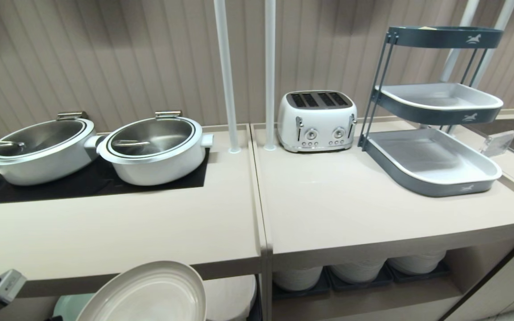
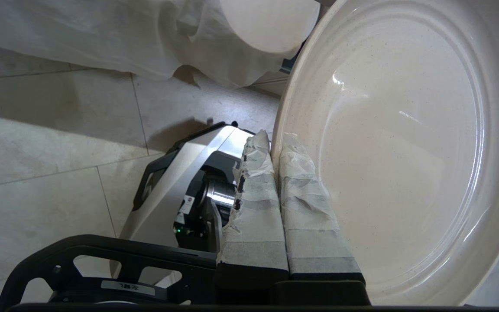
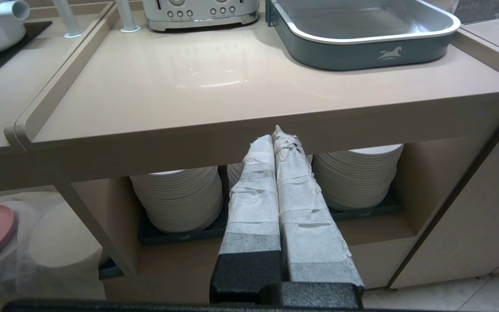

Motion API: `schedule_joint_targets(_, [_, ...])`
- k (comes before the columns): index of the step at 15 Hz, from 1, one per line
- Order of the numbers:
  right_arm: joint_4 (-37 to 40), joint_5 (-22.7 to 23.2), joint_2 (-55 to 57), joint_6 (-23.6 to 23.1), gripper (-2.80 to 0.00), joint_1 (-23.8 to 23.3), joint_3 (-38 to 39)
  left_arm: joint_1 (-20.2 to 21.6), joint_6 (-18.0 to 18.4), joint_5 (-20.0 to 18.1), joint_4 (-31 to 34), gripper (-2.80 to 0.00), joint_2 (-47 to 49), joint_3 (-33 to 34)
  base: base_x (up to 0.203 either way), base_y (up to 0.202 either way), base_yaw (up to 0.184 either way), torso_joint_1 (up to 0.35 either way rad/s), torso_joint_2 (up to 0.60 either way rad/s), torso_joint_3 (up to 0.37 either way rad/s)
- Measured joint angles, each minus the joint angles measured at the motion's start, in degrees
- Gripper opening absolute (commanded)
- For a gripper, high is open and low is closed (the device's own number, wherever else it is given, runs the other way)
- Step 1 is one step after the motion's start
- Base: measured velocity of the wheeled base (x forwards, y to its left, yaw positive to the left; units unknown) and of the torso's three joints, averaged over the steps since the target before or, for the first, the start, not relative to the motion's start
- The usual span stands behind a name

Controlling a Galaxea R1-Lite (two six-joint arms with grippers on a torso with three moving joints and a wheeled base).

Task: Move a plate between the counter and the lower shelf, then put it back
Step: Put the plate

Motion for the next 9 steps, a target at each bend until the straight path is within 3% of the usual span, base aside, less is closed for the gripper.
schedule_joint_targets(6, [-0.1,0.0,0.0,0.0,-2.80,0.0,0.0,0.0,0.0,0.0,-0.1,-2.80,0.0,-0.2,-0.001,0.009,0.001,0.003,0.00,0.000])
schedule_joint_targets(9, [0.0,0.0,0.0,0.0,-2.80,0.0,0.0,0.1,0.0,0.1,0.0,-2.80,0.2,-0.2,-0.001,0.153,0.000,0.000,0.00,0.001])
